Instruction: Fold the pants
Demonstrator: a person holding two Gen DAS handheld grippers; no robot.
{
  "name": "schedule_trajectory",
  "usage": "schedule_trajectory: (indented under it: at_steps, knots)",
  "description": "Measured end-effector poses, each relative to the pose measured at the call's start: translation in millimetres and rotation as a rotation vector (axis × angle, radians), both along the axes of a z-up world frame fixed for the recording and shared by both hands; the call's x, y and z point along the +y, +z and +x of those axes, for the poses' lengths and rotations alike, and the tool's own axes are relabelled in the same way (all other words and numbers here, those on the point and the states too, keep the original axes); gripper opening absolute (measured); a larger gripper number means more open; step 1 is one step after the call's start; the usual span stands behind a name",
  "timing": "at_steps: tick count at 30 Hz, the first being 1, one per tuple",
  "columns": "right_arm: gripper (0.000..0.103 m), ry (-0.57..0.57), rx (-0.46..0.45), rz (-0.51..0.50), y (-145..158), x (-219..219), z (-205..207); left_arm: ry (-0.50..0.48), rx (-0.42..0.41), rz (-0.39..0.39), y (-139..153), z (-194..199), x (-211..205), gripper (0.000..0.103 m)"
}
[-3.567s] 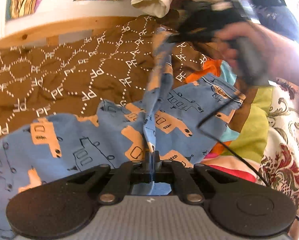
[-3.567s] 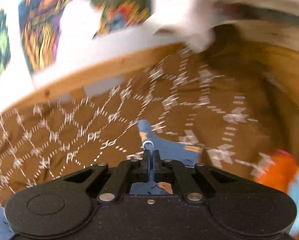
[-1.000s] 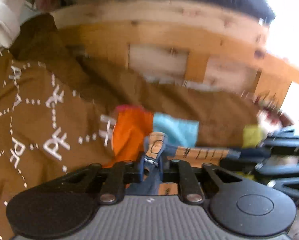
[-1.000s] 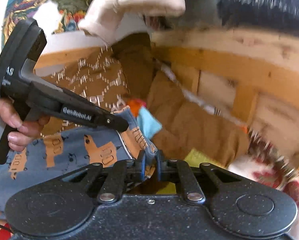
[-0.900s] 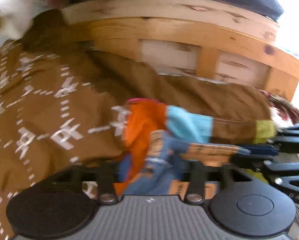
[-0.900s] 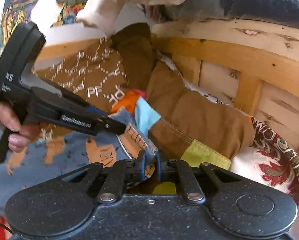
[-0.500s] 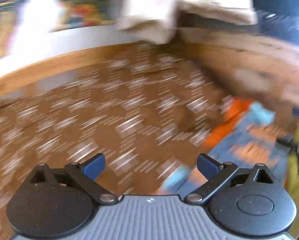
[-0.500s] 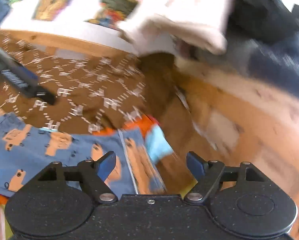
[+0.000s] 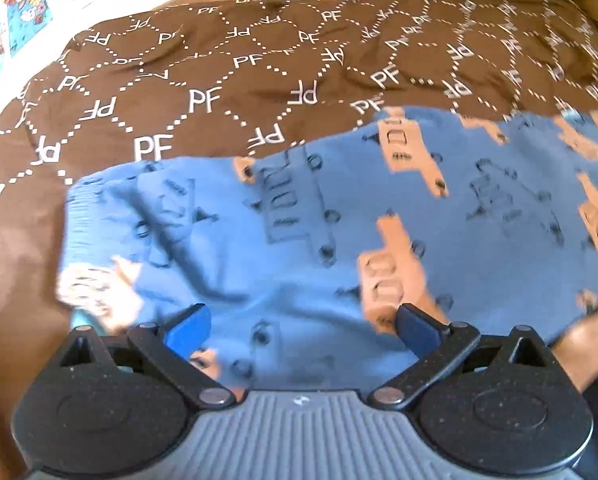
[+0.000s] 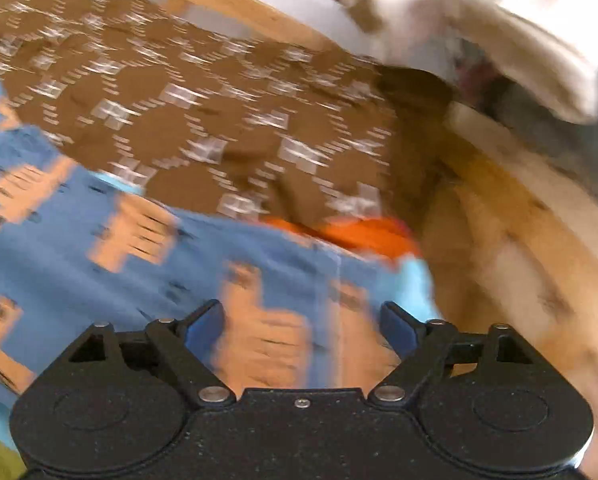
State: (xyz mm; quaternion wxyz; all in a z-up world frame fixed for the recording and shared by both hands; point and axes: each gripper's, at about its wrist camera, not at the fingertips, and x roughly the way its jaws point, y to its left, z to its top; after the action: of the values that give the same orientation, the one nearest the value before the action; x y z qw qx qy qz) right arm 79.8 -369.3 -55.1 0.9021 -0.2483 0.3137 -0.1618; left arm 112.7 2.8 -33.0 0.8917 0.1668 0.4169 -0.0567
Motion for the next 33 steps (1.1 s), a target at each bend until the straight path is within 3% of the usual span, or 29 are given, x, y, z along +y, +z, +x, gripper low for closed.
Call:
schedule_trajectory:
  at_steps: [1, 3, 5, 8, 11, 13, 16, 18, 21, 23, 25, 29, 33]
  knots:
    - [0.090, -0.044, -0.001, -0.002, 3.5, -3.1, -3.9, -0.009, -0.002, 0.009, 2.5, -2.5, 0.8, 0.101]
    - [0.086, -0.062, -0.006, 0.127, 19.6, -5.8, -17.8, -0.005, -0.032, -0.014, 9.2, -6.0, -2.5, 0.101]
    - [0.088, 0.003, -0.016, 0.286, 34.4, 4.5, -30.3, 0.002, -0.072, -0.096, 14.3, -9.0, -3.8, 0.101]
    - [0.088, 0.149, 0.045, 0.389, 41.8, 40.7, -25.0, -0.008, -0.119, -0.184, 19.2, -8.8, -13.6, 0.102]
    - [0.087, 0.208, 0.132, 0.496, 39.2, 72.5, -2.8, -0.025, -0.134, -0.133, 14.8, -3.7, -28.4, 0.102]
    - [0.087, 0.169, 0.199, 0.569, 33.3, 81.0, 9.6, -0.019, -0.115, -0.062, 7.4, -2.8, -32.9, 0.102]
    - [0.087, 0.069, 0.281, 0.615, 12.9, 78.3, 3.0, 0.012, -0.039, 0.051, -8.7, -2.4, -28.8, 0.103]
    - [0.087, 0.059, 0.289, 0.617, 3.5, 79.4, -15.5, 0.025, -0.033, 0.008, -7.4, -6.4, -20.0, 0.102]
    - [0.087, 0.072, 0.303, 0.517, 1.5, 94.2, -37.5, 0.027, -0.008, 0.006, -2.8, -4.2, -19.6, 0.102]
    - [0.086, 0.040, 0.281, 0.562, 5.9, 89.2, -45.5, 0.029, -0.010, -0.004, 1.9, -4.6, -18.9, 0.103]
    - [0.085, 0.042, 0.232, 0.618, 18.6, 81.9, -52.0, 0.025, -0.033, -0.061, 11.2, -6.1, -14.4, 0.103]
    - [0.089, 0.110, 0.115, 0.568, 38.1, 83.5, -39.0, 0.007, -0.098, -0.193, 32.7, 9.5, -20.6, 0.103]
    - [0.092, 0.163, 0.091, 0.596, 31.1, 86.7, 1.7, -0.047, -0.185, -0.184, 39.0, 48.4, -49.3, 0.103]
